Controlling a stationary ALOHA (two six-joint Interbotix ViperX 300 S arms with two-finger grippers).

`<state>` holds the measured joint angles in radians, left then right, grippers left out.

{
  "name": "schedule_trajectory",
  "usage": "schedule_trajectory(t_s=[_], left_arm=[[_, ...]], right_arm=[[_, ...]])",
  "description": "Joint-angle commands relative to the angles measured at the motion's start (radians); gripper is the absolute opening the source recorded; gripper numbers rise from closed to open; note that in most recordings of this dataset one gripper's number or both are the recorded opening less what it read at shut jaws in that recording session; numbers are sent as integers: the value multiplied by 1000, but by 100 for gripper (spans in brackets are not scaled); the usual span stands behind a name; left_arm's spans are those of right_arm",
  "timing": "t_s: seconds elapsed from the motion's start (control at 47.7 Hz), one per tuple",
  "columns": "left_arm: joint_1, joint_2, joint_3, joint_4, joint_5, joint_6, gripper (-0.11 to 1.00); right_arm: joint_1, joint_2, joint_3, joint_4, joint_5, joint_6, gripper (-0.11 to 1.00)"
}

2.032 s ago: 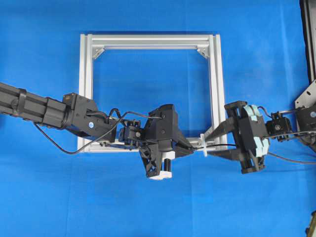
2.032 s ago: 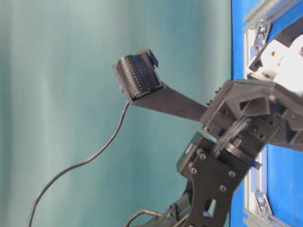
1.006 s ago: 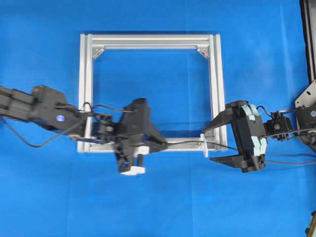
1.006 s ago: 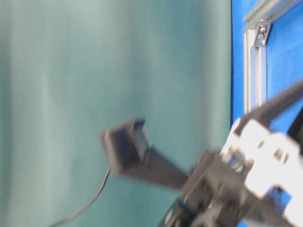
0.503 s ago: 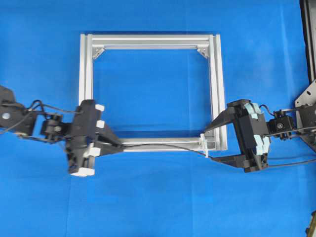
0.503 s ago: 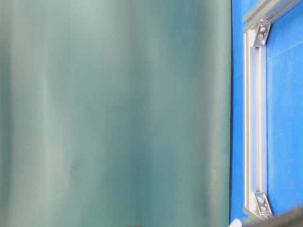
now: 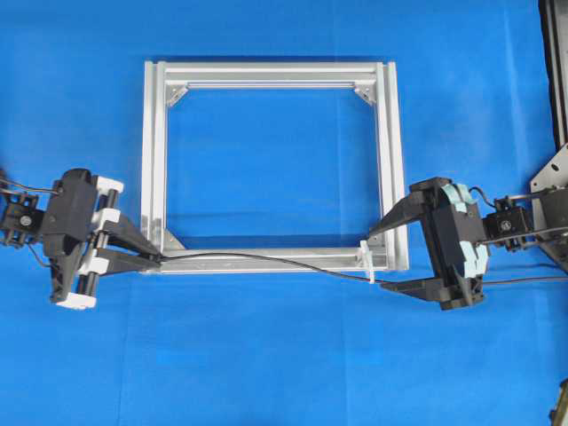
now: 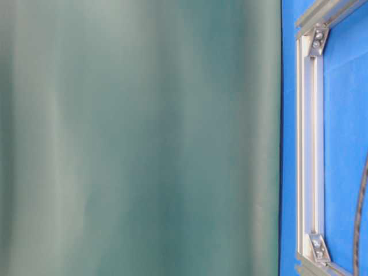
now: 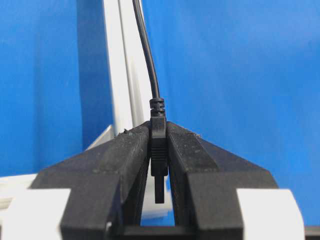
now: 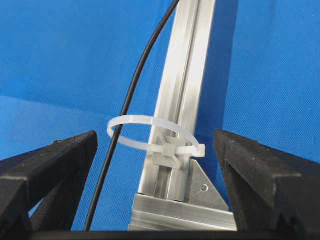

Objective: Insert the wire through the string loop located on the right side.
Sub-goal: 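Draw the cable further left through the loop with the left gripper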

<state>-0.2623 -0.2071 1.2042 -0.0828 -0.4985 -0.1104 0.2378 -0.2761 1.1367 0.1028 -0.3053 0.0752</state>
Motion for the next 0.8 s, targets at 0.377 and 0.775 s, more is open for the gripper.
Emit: schedule_trajectory(t_s=[0.377,0.775], left_arm=[[2,-12,-9,2,83,0,8],[9,-5,-26,2,133,-17,68]], right_arm=[[2,-15,-15,3,-5,0,89],[2,-15,-20,3,-3,0,89]])
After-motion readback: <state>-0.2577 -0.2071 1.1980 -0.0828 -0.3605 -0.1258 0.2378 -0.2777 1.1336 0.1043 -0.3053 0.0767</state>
